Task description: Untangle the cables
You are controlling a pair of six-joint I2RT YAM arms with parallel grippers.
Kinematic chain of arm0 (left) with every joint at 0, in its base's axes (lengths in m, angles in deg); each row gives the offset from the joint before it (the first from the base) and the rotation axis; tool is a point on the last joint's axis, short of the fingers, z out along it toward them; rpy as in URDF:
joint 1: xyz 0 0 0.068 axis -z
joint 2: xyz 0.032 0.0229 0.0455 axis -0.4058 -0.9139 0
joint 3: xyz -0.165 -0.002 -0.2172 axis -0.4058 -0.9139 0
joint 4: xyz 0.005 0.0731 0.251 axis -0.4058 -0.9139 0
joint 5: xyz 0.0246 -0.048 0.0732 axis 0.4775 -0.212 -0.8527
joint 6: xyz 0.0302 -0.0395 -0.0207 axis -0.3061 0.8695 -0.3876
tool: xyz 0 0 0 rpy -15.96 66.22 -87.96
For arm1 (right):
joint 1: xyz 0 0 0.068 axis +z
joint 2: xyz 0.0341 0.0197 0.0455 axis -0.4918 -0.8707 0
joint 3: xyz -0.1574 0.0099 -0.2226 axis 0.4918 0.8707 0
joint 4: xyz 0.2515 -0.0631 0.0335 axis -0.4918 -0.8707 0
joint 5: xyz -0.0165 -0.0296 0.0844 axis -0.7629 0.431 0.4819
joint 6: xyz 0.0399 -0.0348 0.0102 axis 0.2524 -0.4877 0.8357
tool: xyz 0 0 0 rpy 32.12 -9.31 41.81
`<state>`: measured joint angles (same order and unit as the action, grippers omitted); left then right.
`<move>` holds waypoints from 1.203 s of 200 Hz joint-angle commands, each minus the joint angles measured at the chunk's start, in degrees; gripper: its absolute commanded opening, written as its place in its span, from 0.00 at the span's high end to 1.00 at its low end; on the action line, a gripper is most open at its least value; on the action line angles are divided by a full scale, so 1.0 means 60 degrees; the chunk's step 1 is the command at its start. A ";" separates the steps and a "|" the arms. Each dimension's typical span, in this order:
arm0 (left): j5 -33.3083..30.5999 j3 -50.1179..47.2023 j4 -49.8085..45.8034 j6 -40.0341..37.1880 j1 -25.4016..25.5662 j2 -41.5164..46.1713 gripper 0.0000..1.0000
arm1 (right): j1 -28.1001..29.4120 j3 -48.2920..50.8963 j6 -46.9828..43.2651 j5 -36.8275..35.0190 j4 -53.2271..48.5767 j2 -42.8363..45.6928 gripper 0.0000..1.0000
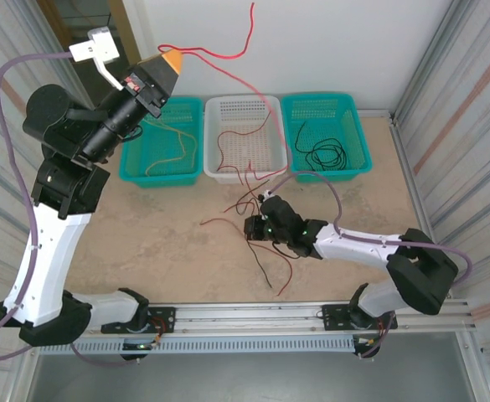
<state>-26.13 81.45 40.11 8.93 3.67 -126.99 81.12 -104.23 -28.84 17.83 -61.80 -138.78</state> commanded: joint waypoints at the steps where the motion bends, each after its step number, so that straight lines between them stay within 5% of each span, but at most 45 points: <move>1: -0.0177 0.0620 0.0435 -0.0145 -0.0135 -0.0194 1.00 | -0.0099 0.0191 0.0554 0.0439 -0.0380 -0.0332 0.84; 55: -0.0223 0.1015 0.0170 0.0133 -0.0456 -0.0705 1.00 | -0.0128 0.0119 0.0509 0.0229 -0.0867 0.0005 0.89; 71: -0.0202 0.0854 0.0221 0.0269 -0.0507 -0.0718 1.00 | -0.0080 -0.0007 0.0239 0.0379 -0.1147 0.0256 0.77; 90: -0.0210 0.0783 0.0216 0.0269 -0.0515 -0.0691 1.00 | 0.0308 -0.0205 -0.0305 0.0024 -0.1682 0.1010 0.46; 111: -0.0239 0.0788 0.0198 0.0244 -0.0552 -0.0720 1.00 | 0.0404 -0.0301 -0.0632 -0.0342 -0.2272 0.1990 0.35; 179: -0.0270 0.0257 0.1278 0.0262 -0.1019 -0.1752 1.00 | -0.0064 -0.0406 -0.0853 -0.1583 -0.4492 0.4541 0.32; 240: -0.0828 -0.0219 0.2547 0.0079 -0.1375 -0.3560 1.00 | -0.0257 0.0003 -0.0541 -0.1710 -0.4830 0.5210 0.32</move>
<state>-28.65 81.19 49.33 10.03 -4.13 -145.37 79.94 -105.04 -32.62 9.39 -88.23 -108.46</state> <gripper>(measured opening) 0.061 0.677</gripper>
